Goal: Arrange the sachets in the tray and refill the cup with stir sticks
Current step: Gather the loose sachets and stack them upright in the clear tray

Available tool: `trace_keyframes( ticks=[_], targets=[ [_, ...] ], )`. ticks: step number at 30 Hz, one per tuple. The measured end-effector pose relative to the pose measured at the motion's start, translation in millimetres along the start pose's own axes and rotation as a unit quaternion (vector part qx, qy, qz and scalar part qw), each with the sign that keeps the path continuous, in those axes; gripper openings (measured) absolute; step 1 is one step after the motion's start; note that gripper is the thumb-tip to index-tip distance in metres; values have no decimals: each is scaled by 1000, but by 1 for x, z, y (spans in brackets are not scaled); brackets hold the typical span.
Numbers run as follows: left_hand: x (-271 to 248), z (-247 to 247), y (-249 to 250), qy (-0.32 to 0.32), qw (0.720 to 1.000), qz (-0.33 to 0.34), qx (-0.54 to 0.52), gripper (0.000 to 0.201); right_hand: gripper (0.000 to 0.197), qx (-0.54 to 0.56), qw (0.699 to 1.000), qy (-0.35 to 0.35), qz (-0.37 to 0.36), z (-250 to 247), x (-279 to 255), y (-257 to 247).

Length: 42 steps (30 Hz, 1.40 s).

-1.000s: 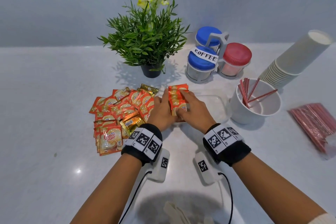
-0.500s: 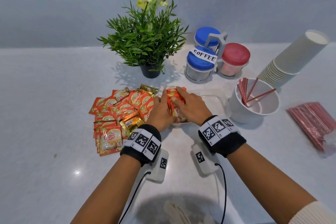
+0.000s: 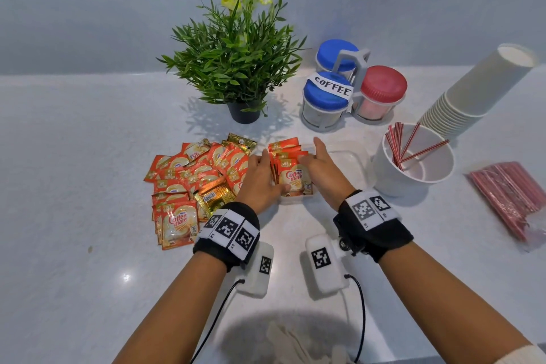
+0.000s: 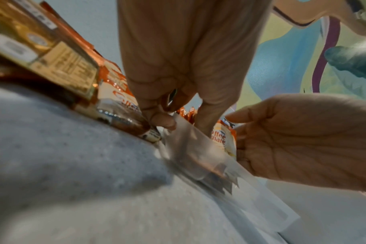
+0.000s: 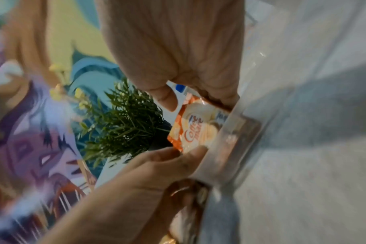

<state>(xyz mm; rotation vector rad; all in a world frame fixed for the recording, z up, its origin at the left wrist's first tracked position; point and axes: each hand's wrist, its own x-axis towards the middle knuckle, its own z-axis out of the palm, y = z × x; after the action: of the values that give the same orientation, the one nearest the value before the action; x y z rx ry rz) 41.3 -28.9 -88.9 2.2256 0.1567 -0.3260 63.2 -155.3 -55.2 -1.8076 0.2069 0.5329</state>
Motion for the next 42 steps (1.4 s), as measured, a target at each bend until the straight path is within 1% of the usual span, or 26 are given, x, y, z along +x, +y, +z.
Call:
trace_keyframes(
  ticks=[2,3,5,6,8,10,13,16,20,24,27,30,33,34,37,40,42],
  targets=[
    [0,1,0,-12,1000,2,-5,73,70,74,997,-20,24,4,-1,3],
    [-1,1,0,-16,1000,2,-7,75,68,76,996,-28,28,7,-4,2],
    [-2,0,3,-15,1000,2,-8,84,56,55,998,-32,26,12,-4,2],
    [-2,0,3,-12,1000,4,-12,88,56,42,998,-31,26,14,-4,2],
    [-3,-1,5,-5,999,11,-34,89,67,1,999,-27,26,18,-4,4],
    [-4,-1,6,2,998,16,-58,79,78,-49,998,-26,19,21,-5,4],
    [-6,-1,8,12,997,22,-80,68,87,-125,992,7,9,20,-9,3],
    [-8,1,8,24,996,25,-82,63,88,-145,989,20,-13,19,-12,3],
    [-11,1,9,32,997,21,-74,55,83,-187,982,7,-7,15,-8,2],
    [-15,-4,9,39,997,17,-66,47,72,-148,989,24,-10,6,-3,4],
    [-21,-11,9,51,997,9,-62,49,75,-115,993,25,-12,3,-3,2],
    [-27,-22,5,78,995,7,-68,53,75,-115,993,23,-19,3,-3,-2],
    [-36,-41,-1,117,991,16,-69,45,69,-137,988,44,-57,6,-8,-12],
    [-39,-48,-3,131,989,14,-69,42,66,-159,982,60,-85,9,-11,-16],
    [-48,-69,-15,168,983,2,-71,34,58,-231,948,98,-195,27,-18,-26],
    [-54,-84,-29,195,977,-17,-82,29,46,-308,909,70,-270,52,-23,-28],
    [-58,-91,-39,201,977,-30,-70,27,37,-356,890,45,-282,69,-26,-30]
  ],
)
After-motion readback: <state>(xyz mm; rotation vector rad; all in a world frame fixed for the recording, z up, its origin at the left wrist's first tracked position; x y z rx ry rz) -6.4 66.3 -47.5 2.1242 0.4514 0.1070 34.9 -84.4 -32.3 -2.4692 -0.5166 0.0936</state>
